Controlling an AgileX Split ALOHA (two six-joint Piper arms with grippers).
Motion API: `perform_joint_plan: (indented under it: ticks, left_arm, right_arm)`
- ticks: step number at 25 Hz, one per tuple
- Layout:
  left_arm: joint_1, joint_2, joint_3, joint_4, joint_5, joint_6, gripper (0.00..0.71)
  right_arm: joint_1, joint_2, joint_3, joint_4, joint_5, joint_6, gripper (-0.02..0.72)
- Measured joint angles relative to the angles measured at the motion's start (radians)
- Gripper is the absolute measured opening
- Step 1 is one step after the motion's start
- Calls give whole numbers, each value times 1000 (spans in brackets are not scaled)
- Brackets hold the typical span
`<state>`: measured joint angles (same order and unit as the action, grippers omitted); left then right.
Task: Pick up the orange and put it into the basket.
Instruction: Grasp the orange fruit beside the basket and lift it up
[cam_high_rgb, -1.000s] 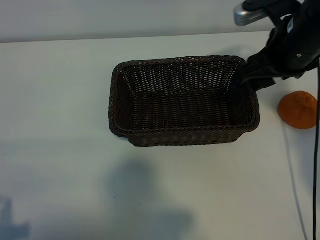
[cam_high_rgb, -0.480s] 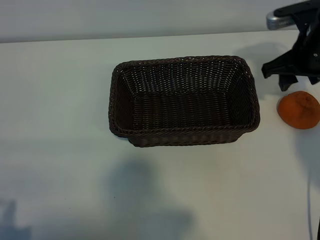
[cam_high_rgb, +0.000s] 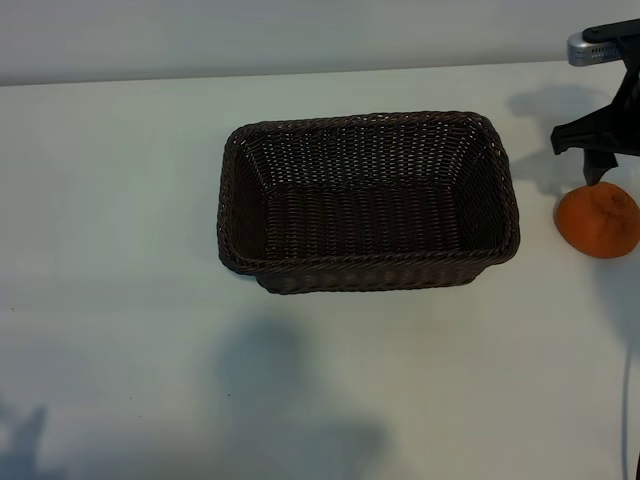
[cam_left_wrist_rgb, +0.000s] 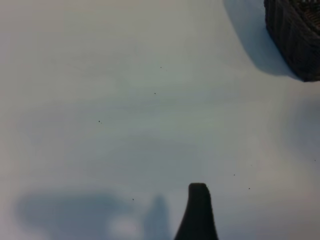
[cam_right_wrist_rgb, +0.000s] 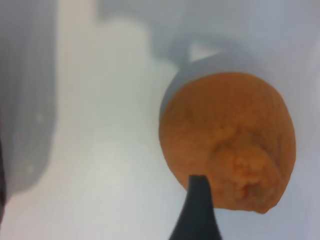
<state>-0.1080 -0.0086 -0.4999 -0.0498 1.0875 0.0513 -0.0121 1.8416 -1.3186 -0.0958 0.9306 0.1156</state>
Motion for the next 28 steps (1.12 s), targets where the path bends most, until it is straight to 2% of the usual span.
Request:
perform_joint_plan:
  ticks: [10, 19, 22, 26, 28]
  left_arm:
    - [-2, 0, 0, 0, 0, 0, 592]
    - [-2, 0, 0, 0, 0, 0, 592]
    - [-2, 0, 0, 0, 0, 0, 592]
    - [-2, 0, 0, 0, 0, -1, 592]
    - [-2, 0, 0, 0, 0, -1, 592]
  right_arm:
    - [-1, 114, 0, 10, -44, 6, 559]
    - [-1, 156, -1, 1, -49, 11, 540]
    - [-1, 156, -2, -10, -49, 17, 433]
    - [-1, 156, -3, -35, -49, 27, 147]
    - [-7, 156, -6, -37, -48, 28, 84]
